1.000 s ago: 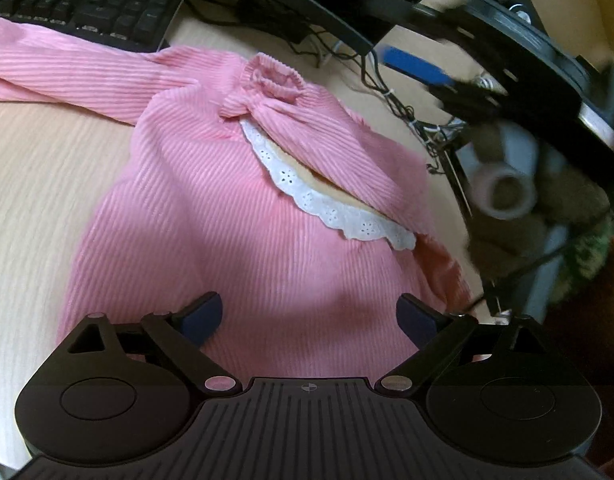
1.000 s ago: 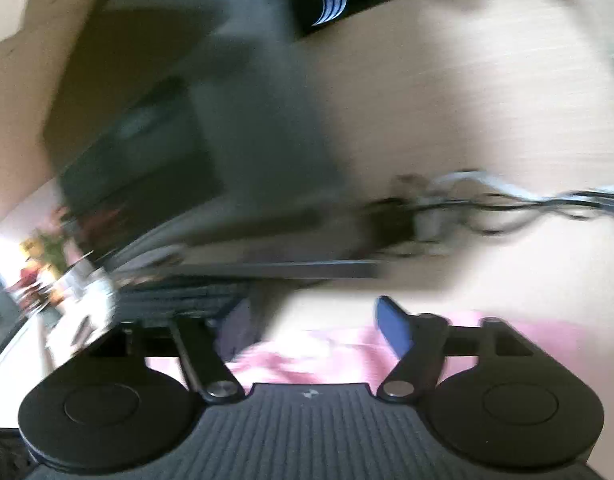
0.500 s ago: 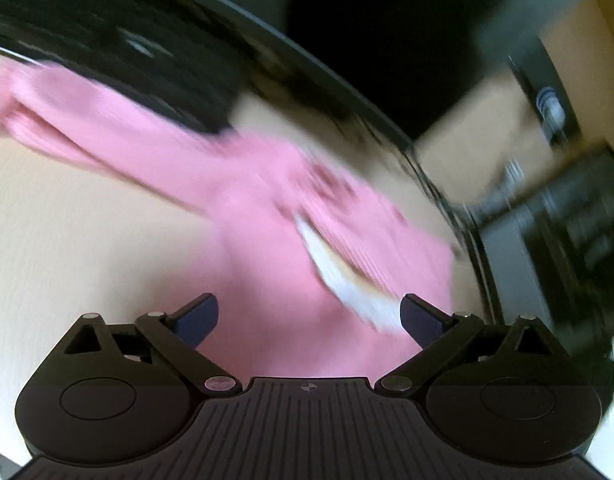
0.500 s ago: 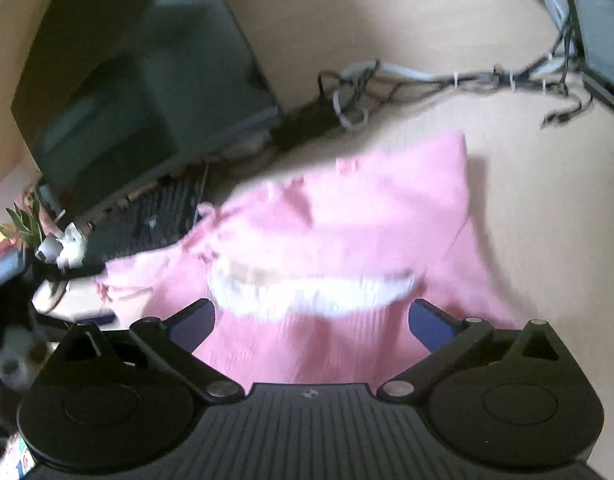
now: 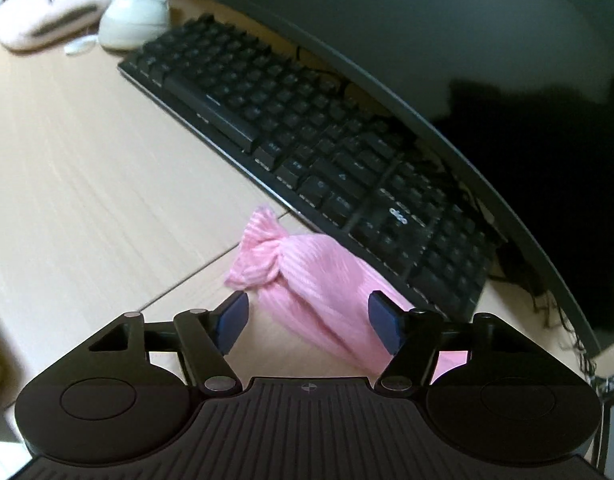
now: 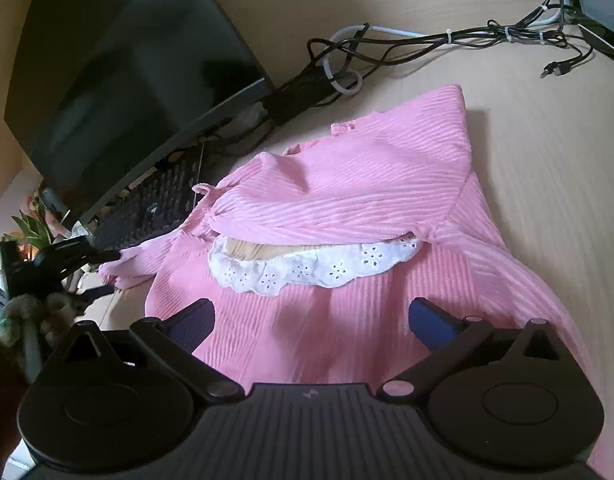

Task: Fold clothes

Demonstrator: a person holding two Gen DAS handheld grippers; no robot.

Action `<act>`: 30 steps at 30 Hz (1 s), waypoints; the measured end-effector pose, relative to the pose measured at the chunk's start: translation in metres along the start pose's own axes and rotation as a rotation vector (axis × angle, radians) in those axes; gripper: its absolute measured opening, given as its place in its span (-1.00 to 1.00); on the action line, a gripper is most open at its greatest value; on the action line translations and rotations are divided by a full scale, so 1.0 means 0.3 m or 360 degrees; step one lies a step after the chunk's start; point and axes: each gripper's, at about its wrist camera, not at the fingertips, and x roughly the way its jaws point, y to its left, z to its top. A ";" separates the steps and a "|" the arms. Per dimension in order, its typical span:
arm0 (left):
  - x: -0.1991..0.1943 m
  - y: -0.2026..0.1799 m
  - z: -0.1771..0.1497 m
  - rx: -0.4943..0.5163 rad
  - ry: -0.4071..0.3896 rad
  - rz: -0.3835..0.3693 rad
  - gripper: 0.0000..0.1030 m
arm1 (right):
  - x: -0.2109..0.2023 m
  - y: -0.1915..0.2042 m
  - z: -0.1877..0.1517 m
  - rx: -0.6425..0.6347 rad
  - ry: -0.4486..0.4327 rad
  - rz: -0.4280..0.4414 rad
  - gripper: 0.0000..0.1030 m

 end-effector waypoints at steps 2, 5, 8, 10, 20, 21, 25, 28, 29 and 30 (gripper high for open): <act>0.030 -0.026 0.004 0.0056 -0.0007 0.0033 -0.04 | -0.034 -0.001 -0.006 0.0015 -0.0063 -0.0039 1.00; 0.049 -0.062 0.007 0.0190 -0.0036 0.0077 -0.70 | -0.099 0.009 -0.007 -0.0047 -0.0175 -0.0101 1.00; 0.003 -0.123 0.008 0.0345 -0.0124 0.0060 -0.88 | -0.171 0.012 -0.006 -0.0124 -0.0293 -0.0180 1.00; -0.057 -0.178 0.009 0.0414 -0.0191 -0.0031 -0.92 | -0.217 0.002 -0.005 -0.0126 -0.0354 -0.0205 1.00; -0.332 -0.644 -0.181 0.0851 -0.0301 -0.0753 -0.88 | -0.370 -0.055 -0.054 -0.0142 -0.0496 -0.0314 1.00; -0.328 -0.660 -0.207 0.0858 -0.0262 -0.0775 -0.85 | -0.376 -0.061 -0.062 -0.0156 -0.0496 -0.0326 1.00; -0.227 -0.587 -0.251 0.0680 -0.0075 -0.0634 -0.52 | -0.373 -0.092 -0.070 -0.0146 -0.0484 -0.0359 1.00; -0.158 -0.434 -0.234 0.0392 0.0024 -0.0418 -0.27 | -0.347 -0.099 -0.053 -0.0130 -0.0472 -0.0354 1.00; -0.144 -0.376 -0.220 0.0311 0.0020 -0.0333 -0.18 | -0.335 -0.093 -0.045 -0.0131 -0.0466 -0.0351 1.00; -0.136 -0.317 -0.204 0.0248 -0.0008 -0.0244 -0.11 | -0.323 -0.087 -0.037 -0.0133 -0.0460 -0.0348 1.00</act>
